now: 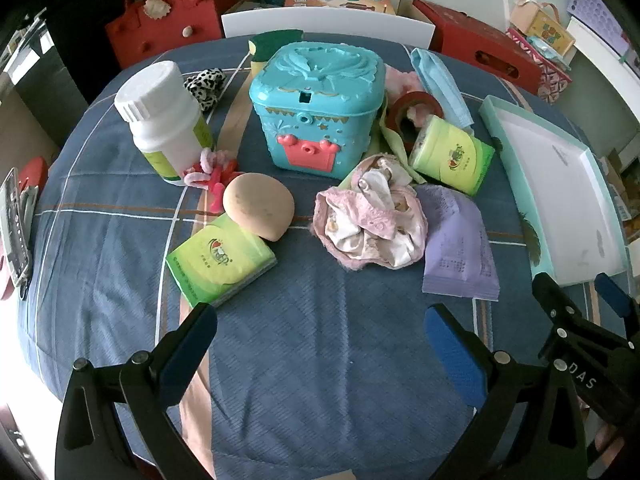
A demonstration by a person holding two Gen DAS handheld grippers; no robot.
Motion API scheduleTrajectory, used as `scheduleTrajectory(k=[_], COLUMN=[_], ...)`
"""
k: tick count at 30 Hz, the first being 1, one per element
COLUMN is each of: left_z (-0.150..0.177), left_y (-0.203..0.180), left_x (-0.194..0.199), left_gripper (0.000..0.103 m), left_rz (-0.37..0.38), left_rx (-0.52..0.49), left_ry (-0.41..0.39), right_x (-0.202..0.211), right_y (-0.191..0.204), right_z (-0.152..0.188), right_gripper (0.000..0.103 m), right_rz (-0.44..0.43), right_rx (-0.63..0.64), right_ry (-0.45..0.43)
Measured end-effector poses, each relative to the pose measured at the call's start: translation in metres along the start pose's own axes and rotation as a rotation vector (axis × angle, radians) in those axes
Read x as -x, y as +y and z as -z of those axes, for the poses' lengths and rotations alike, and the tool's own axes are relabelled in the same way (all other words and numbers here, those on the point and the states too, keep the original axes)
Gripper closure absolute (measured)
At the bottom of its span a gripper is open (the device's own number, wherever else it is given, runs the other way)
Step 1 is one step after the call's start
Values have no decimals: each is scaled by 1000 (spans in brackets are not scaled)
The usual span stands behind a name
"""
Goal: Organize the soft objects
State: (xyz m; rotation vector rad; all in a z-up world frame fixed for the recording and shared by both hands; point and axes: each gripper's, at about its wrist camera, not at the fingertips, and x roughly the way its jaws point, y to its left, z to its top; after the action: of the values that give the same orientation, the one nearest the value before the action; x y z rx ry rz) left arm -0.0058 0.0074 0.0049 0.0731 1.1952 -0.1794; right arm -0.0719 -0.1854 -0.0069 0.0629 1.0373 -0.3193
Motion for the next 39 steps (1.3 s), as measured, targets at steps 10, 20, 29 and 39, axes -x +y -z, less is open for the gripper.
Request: scheduleTrajectory(k=[10, 20, 29, 39], left_z=[2, 2, 3, 2], left_y=[-1, -7, -13, -3], left_x=[-1, -6, -9, -9], left_gripper=[0, 0, 0, 0], left_rz=[-11, -52, -66, -65], left_rx=[3, -10, -19, -1], left_ry=[0, 6, 10, 7], right_x=[0, 1, 1, 0], right_y=[1, -2, -5, -4], right_z=[0, 0, 0, 0], right_gripper=[0, 0, 0, 0], right_rz=[-11, -46, -62, -61], right_rx=[6, -14, -27, -26], right_ry=[3, -8, -11, -10])
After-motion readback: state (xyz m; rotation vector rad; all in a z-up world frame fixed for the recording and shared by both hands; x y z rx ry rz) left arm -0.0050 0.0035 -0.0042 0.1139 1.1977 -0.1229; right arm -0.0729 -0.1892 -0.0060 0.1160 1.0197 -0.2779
